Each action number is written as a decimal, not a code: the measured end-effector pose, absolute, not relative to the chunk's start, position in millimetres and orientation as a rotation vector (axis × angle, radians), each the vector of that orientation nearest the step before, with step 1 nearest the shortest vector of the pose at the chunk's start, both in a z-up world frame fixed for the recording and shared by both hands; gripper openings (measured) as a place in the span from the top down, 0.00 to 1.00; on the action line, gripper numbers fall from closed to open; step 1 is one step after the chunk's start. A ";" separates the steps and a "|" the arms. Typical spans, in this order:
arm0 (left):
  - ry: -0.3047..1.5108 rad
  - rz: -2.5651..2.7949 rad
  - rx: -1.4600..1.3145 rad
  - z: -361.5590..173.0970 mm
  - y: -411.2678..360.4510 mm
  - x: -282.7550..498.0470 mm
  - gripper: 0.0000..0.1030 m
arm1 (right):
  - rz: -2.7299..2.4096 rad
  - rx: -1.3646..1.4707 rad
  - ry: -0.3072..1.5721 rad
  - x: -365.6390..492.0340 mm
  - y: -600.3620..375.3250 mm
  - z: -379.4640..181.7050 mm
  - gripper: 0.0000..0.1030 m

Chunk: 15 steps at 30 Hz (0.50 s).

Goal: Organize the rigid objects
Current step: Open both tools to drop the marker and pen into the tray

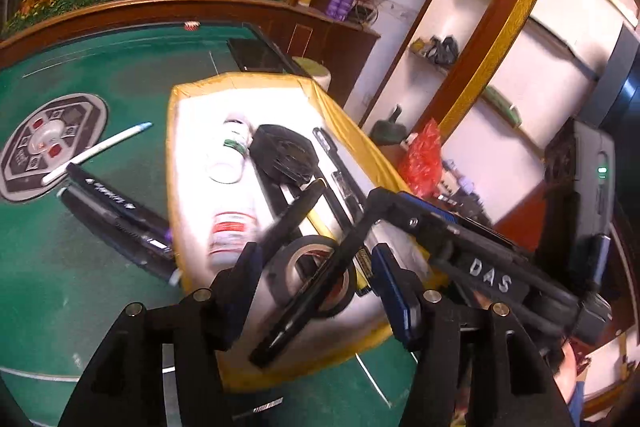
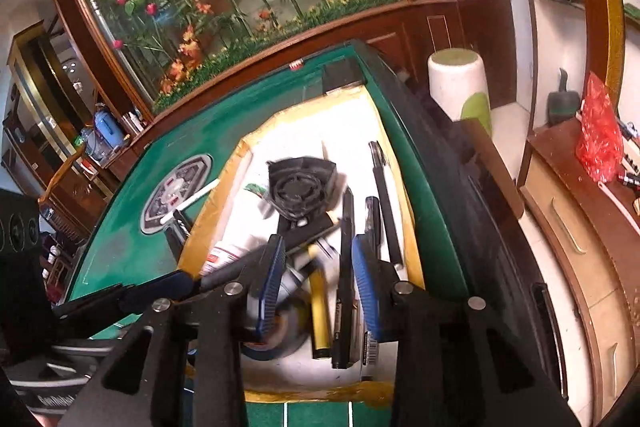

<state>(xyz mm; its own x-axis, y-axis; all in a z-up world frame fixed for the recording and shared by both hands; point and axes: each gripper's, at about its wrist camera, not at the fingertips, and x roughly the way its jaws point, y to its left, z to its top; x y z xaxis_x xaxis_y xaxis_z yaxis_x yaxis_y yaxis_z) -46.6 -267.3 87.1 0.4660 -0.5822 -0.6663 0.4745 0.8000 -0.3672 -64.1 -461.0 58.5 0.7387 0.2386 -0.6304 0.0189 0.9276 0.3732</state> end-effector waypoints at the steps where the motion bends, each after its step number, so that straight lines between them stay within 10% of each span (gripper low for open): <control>1: 0.855 -0.650 -0.146 91.5 -256.7 -50.6 0.42 | 0.133 0.369 0.717 -65.9 -459.1 64.0 0.67; 5: 0.792 -0.572 -0.203 100.8 -194.7 -60.6 0.25 | 0.218 0.317 0.695 -66.1 -437.1 85.7 0.65; 15: 0.797 -0.187 -0.407 51.4 -9.7 -57.5 0.24 | 0.447 0.081 0.906 4.1 -295.3 88.3 0.38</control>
